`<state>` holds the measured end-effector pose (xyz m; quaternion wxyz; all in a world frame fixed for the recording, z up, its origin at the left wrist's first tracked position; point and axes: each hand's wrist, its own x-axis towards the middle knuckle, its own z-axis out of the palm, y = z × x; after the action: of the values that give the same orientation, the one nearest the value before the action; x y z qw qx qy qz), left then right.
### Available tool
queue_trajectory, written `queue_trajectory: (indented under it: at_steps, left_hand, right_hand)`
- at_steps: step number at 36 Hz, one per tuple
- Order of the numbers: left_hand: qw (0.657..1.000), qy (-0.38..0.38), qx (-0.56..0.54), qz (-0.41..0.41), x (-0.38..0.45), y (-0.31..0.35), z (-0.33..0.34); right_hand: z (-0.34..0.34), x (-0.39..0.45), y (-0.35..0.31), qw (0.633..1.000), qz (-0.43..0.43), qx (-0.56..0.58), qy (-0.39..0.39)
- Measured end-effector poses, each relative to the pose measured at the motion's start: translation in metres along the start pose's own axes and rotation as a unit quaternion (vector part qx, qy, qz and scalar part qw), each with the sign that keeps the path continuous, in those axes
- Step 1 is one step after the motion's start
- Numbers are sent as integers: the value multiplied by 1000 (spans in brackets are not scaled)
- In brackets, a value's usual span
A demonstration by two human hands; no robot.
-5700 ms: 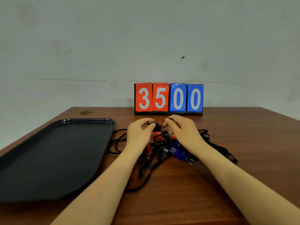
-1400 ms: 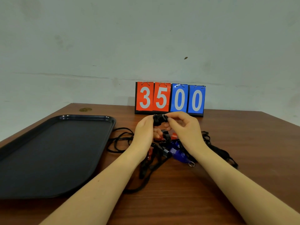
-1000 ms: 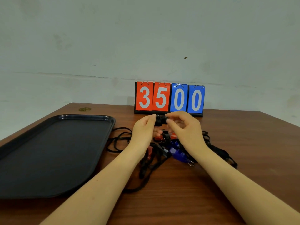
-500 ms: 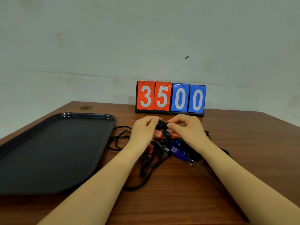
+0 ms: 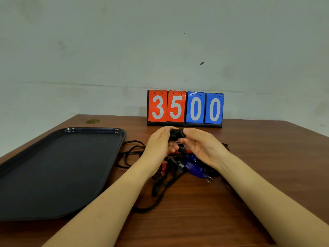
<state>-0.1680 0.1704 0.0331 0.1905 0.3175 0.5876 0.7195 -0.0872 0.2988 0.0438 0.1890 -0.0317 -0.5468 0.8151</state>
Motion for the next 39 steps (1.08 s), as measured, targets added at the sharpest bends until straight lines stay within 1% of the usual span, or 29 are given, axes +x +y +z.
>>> queue_trajectory:
  at_steps: [3,4,7,9,11,15,18,20,23,24,26,31,36,39]
  left_hand:
    - [995,13,-75,-67,1,2,5]
    - [994,13,-82,-77,2,3,6]
    - [998,3,-30,-53,4,-1,4]
    - [999,5,-28,-41,3,-2,2]
    - [996,8,-66,-50,2,-2,0]
    - [982,3,-164,-99,1,0,-1]
    - [975,-18,-193,-111,0,-1,-1]
    - [977,-37,-183,-106,1,-2,-1]
    - [980,-61,-161,-104,0,-2,-1]
    - [980,-66,-159,-104,0,-2,0]
    - [980,-71,-154,-106,-1,-1,0]
    - [974,-86,-167,-128,-2,3,-1]
    - [967,-128,-180,-126,-3,8,0]
    - [976,-99,-153,-117,-3,5,1]
  right_hand:
    - [0,0,3,999,-32,-44,3]
    - [1,0,4,997,-41,-61,10]
    - [4,-2,6,993,-68,-98,15]
    - [7,-4,7,991,-79,-105,8]
    - [10,-4,9,990,-85,-110,10]
    - [12,-3,12,986,-99,-131,23]
    - [12,-2,12,980,-104,-166,30]
    - [12,-1,13,968,-115,-218,46]
    - [14,-1,13,919,-160,-346,97]
    - [15,-1,14,906,-179,-368,109]
    - [16,-1,14,893,-205,-382,121]
    - [16,-2,14,881,-237,-390,123]
    - [15,-1,12,882,-232,-392,122]
    - [15,0,13,880,-217,-404,122]
